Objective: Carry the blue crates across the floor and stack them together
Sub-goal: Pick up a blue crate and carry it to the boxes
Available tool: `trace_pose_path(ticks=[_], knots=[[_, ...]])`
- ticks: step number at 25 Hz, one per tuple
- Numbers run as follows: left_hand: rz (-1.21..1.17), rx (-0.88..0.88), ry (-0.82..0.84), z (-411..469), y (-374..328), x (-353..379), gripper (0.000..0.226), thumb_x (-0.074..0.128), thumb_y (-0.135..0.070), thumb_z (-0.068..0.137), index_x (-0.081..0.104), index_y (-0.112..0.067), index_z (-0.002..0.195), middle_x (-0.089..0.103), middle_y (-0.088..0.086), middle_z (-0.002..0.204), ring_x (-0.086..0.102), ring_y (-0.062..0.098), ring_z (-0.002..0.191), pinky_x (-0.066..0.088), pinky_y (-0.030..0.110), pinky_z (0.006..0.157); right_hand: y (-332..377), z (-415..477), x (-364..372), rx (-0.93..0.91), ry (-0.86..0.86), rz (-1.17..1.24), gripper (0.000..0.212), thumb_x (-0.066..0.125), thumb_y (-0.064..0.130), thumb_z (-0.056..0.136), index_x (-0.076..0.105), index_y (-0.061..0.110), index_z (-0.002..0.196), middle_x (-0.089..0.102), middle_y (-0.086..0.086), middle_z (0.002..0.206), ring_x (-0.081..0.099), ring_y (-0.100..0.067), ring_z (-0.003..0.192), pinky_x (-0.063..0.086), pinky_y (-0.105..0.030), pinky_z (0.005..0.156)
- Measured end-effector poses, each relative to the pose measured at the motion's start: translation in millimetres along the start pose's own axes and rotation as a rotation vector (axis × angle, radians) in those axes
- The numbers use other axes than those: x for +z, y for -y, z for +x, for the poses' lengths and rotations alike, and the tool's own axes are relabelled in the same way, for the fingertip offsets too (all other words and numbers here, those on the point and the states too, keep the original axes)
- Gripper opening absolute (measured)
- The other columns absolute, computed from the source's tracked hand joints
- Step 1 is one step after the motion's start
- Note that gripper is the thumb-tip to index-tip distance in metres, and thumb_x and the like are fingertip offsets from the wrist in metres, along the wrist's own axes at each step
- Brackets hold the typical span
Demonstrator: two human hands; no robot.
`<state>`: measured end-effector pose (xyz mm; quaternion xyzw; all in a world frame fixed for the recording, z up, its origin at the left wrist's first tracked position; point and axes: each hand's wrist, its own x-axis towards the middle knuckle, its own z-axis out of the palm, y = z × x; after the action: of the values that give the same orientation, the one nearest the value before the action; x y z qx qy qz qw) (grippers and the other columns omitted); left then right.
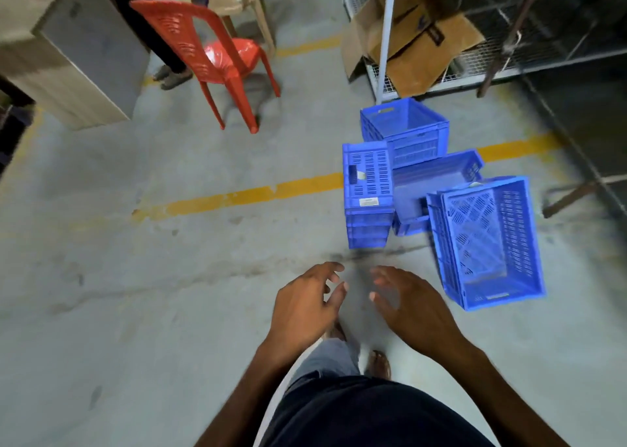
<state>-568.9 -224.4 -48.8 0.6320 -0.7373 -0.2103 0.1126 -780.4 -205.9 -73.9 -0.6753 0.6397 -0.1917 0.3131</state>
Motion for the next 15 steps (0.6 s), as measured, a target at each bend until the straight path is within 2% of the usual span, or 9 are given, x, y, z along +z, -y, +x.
trace_pose_path(ticks=[4, 6, 10, 13, 15], knots=[[-0.039, 0.037, 0.061, 50.0, -10.1, 11.5, 0.03, 0.047, -0.057, 0.094, 0.047, -0.046, 0.122, 0.064, -0.026, 0.107, 0.065, -0.005, 0.085, 0.055, 0.025, 0.073, -21.4, 15.8, -14.7, 0.104, -0.083, 0.027, 0.035, 0.065, 0.033, 0.091, 0.063, 0.027, 0.126, 0.067, 0.014, 0.11, 0.063, -0.007, 0.101, 0.046, -0.018, 0.084], [-0.086, 0.024, 0.084, 83.5, -10.5, 17.7, 0.029, 0.048, -0.057, 0.094, 0.05, -0.047, 0.121, 0.064, -0.03, 0.102, 0.064, -0.008, 0.084, 0.053, 0.022, 0.071, -32.0, 34.2, -19.4, 0.163, -0.119, 0.04, 0.034, 0.066, 0.031, 0.091, 0.063, 0.028, 0.125, 0.067, 0.015, 0.109, 0.063, -0.005, 0.099, 0.043, -0.016, 0.081], [-0.202, -0.026, 0.173, 158.2, -1.5, 28.7, 0.028, 0.051, -0.058, 0.091, 0.054, -0.047, 0.116, 0.063, -0.034, 0.097, 0.062, -0.013, 0.081, 0.051, 0.02, 0.069, -50.0, 85.3, -21.7, 0.222, -0.083, 0.078, 0.032, 0.062, 0.033, 0.092, 0.063, 0.032, 0.124, 0.067, 0.016, 0.111, 0.062, -0.004, 0.101, 0.05, -0.023, 0.085], [-0.35, -0.081, 0.268, 215.6, 12.8, 42.2, 0.025, 0.058, -0.054, 0.092, 0.06, -0.043, 0.114, 0.069, -0.024, 0.097, 0.066, -0.005, 0.084, 0.055, 0.024, 0.075, -59.8, 138.7, -19.6, 0.263, -0.081, 0.105, 0.029, 0.061, 0.031, 0.092, 0.064, 0.031, 0.121, 0.068, 0.014, 0.11, 0.063, -0.007, 0.101, 0.053, -0.03, 0.087], [-0.477, -0.142, 0.328, 250.4, 21.2, 50.8, 0.02, 0.062, -0.044, 0.094, 0.065, -0.036, 0.112, 0.072, -0.014, 0.099, 0.069, 0.005, 0.086, 0.056, 0.028, 0.077, -64.7, 183.6, -18.0, 0.279, -0.073, 0.088, 0.028, 0.061, 0.031, 0.092, 0.065, 0.032, 0.119, 0.069, 0.015, 0.107, 0.063, -0.006, 0.098, 0.053, -0.027, 0.085]])
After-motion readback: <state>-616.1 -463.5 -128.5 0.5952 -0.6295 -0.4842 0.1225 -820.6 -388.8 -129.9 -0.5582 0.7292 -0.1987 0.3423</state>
